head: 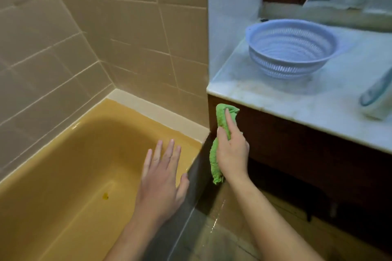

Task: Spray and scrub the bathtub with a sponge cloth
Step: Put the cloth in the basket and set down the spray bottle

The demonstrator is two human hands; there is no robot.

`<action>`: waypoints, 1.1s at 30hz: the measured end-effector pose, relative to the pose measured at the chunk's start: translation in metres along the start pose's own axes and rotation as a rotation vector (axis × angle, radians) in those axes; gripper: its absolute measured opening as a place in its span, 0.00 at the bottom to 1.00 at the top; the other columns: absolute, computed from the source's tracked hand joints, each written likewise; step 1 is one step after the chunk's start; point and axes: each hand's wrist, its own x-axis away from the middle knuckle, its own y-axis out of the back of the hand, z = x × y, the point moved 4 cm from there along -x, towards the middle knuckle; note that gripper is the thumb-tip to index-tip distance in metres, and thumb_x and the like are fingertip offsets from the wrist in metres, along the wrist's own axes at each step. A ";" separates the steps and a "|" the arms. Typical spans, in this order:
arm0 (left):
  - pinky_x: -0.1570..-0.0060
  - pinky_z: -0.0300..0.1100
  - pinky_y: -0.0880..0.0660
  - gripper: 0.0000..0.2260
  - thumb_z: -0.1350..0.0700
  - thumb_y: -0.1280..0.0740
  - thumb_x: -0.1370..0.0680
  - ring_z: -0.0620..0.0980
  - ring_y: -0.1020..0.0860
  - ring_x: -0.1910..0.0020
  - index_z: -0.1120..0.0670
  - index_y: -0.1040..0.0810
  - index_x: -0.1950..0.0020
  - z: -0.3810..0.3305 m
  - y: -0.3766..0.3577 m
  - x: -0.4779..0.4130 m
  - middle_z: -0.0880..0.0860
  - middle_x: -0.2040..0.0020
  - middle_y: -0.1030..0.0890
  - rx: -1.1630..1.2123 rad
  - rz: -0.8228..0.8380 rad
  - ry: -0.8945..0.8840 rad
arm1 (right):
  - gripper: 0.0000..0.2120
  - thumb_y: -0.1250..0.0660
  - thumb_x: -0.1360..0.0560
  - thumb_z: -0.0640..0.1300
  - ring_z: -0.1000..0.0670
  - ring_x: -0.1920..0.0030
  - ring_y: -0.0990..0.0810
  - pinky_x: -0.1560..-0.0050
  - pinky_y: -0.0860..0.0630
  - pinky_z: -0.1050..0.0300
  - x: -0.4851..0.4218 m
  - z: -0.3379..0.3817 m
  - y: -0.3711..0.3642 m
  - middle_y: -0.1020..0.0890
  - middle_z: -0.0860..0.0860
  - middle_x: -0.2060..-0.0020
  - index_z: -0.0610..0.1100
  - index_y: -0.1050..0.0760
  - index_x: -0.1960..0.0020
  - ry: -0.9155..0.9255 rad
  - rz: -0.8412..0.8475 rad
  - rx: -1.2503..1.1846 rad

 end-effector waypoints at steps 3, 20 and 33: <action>0.18 0.50 0.54 0.33 0.39 0.50 0.20 0.51 0.48 0.16 0.52 0.35 0.18 -0.048 0.053 -0.028 0.50 0.16 0.41 0.130 0.047 -0.036 | 0.24 0.42 0.16 0.46 0.45 0.28 0.27 0.28 0.35 0.52 -0.003 0.056 0.060 0.25 0.50 0.27 0.62 0.36 0.21 -0.033 0.026 0.110; 0.19 0.47 0.61 0.33 0.40 0.40 0.16 0.51 0.56 0.15 0.50 0.45 0.15 -0.185 0.122 -0.195 0.48 0.14 0.50 0.228 0.187 -0.185 | 0.25 0.39 0.20 0.44 0.43 0.33 0.23 0.38 0.27 0.52 -0.160 0.147 0.235 0.21 0.49 0.31 0.62 0.29 0.25 -0.036 0.194 0.534; 0.19 0.53 0.62 0.47 0.22 0.54 0.24 0.50 0.74 0.20 0.52 0.53 0.15 -0.161 0.033 -0.347 0.48 0.16 0.63 0.269 0.198 -0.382 | 0.19 0.39 0.19 0.58 0.42 0.41 0.19 0.45 0.24 0.50 -0.327 0.110 0.151 0.16 0.47 0.41 0.47 0.17 0.43 -0.247 0.413 1.086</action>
